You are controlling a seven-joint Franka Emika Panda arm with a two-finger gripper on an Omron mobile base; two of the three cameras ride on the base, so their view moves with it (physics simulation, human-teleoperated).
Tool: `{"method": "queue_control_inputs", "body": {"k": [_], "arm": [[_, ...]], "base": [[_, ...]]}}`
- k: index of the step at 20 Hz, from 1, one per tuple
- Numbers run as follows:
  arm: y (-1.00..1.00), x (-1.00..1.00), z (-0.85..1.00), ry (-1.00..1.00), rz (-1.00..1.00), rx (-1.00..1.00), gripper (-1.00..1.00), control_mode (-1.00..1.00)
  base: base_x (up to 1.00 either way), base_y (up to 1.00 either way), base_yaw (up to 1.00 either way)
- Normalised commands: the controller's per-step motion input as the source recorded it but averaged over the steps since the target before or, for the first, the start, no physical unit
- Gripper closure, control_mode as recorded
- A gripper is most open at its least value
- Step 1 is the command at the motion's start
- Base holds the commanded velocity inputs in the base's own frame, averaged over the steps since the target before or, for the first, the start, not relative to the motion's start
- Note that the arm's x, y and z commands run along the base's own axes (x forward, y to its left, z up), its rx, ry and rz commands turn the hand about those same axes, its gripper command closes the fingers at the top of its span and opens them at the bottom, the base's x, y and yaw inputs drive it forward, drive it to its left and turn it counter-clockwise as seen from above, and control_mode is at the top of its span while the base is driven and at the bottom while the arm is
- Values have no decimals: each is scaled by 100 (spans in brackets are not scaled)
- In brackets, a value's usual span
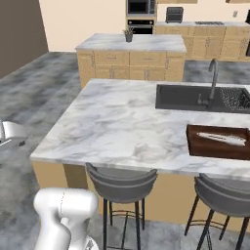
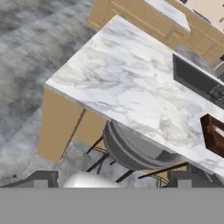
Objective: Gather the lemon and mushroom from the fridge and place them on a tray on the dining counter. Then gather the steak and fish from the fridge and place them on the other tray.
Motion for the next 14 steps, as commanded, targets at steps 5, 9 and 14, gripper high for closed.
{"method": "queue_control_inputs", "body": {"k": [5, 9, 14], "arm": [[0, 0, 0, 0, 0, 0, -100, 100], [0, 0, 0, 0, 0, 0, -100, 100], [0, 0, 0, 0, 0, 0, -100, 100]], "base": [[-2, 100, -9], [10, 100, -14], [22, 100, -23]]}}
